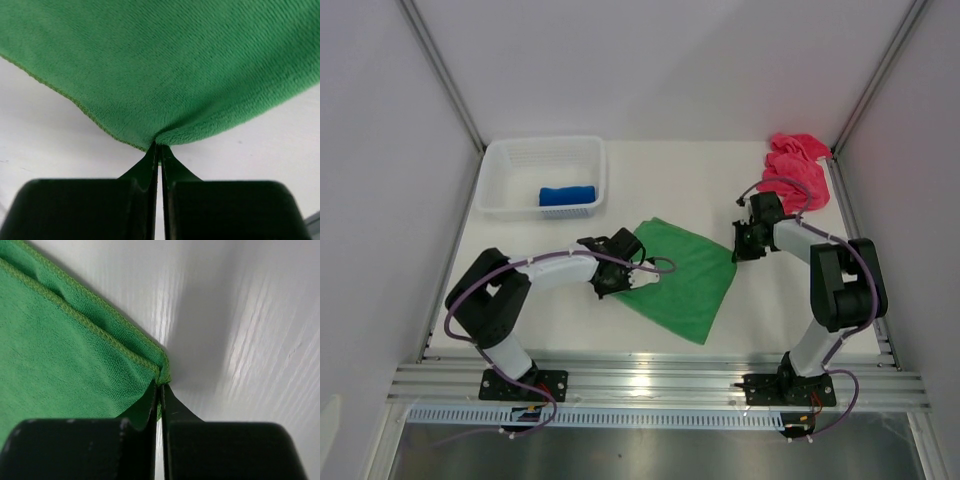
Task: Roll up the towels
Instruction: Fold the towel
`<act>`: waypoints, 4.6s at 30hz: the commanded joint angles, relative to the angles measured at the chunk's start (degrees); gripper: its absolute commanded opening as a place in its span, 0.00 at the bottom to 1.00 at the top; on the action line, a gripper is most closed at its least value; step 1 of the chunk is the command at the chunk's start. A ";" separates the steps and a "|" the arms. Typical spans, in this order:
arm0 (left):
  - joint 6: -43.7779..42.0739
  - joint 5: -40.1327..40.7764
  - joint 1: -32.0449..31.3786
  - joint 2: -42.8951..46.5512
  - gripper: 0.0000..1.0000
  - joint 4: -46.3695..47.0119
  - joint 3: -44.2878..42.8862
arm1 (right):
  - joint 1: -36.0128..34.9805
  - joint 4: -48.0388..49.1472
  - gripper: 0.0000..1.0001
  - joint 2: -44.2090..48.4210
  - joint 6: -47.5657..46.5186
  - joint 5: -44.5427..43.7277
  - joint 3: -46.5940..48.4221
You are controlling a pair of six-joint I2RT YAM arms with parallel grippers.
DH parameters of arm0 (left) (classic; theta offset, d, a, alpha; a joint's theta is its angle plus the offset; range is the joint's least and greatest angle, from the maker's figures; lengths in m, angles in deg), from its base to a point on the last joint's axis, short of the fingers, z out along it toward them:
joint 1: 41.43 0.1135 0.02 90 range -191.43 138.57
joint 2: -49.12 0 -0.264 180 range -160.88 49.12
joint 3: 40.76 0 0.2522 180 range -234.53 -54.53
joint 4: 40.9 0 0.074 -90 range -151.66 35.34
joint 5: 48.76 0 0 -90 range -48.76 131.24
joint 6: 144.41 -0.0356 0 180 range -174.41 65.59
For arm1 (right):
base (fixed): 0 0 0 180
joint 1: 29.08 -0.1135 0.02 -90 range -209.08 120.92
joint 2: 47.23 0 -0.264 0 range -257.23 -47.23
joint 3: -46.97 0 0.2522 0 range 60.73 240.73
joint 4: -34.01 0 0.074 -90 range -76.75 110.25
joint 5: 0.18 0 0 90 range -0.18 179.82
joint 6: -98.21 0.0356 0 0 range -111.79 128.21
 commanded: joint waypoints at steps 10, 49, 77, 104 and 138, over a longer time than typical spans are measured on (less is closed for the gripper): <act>-2.51 5.43 2.14 -7.89 0.01 4.02 -10.51 | -0.52 -6.98 0.02 13.64 14.44 -3.09 -14.63; 9.35 3.32 10.49 -3.67 0.48 -7.49 -13.59 | -6.23 -4.34 0.59 -19.65 -2.94 9.90 31.49; 9.62 1.30 12.42 -5.08 0.45 -7.84 -15.26 | 1.57 7.51 0.00 -18.09 16.72 12.47 18.61; -23.33 -21.89 -11.65 13.64 0.54 -7.70 -5.42 | 11.77 7.41 0.60 17.41 3.38 2.59 10.59; -30.64 -25.77 -17.28 1.69 0.41 6.75 4.43 | 6.68 -11.81 0.67 37.21 -54.88 22.75 -11.92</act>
